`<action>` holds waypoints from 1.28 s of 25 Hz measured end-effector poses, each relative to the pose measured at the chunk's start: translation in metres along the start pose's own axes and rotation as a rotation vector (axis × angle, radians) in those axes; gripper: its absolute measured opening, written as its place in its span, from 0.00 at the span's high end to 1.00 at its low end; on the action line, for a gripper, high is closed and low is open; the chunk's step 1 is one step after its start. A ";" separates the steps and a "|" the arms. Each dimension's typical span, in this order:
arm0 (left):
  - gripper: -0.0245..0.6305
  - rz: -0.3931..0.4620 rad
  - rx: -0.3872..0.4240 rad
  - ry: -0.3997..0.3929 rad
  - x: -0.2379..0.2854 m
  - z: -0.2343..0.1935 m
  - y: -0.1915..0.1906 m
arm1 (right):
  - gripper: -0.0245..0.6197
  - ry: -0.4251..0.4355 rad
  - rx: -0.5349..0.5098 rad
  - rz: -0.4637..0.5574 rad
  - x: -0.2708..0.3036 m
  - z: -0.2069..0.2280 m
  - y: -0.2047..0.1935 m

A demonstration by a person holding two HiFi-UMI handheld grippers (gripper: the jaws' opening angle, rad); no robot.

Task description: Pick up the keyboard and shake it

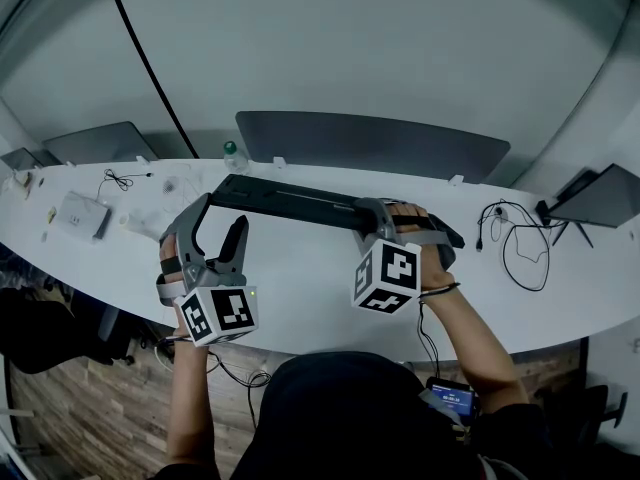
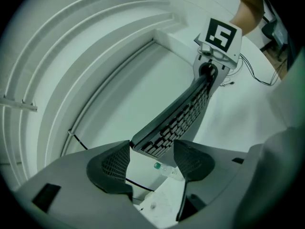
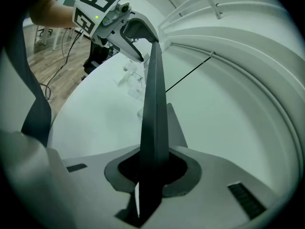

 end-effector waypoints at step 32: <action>0.52 -0.017 -0.102 -0.090 -0.001 0.034 -0.005 | 0.84 0.169 0.557 0.486 -0.040 0.027 0.034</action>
Point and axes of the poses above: the fingertips, and each gripper's own axes: x forward along the fingers, z to its right, y out of its top, the point moved 2 cm from there along -x, backward along the fingers, and after that the axes turned 8 degrees about y, right-handed, at the moved point
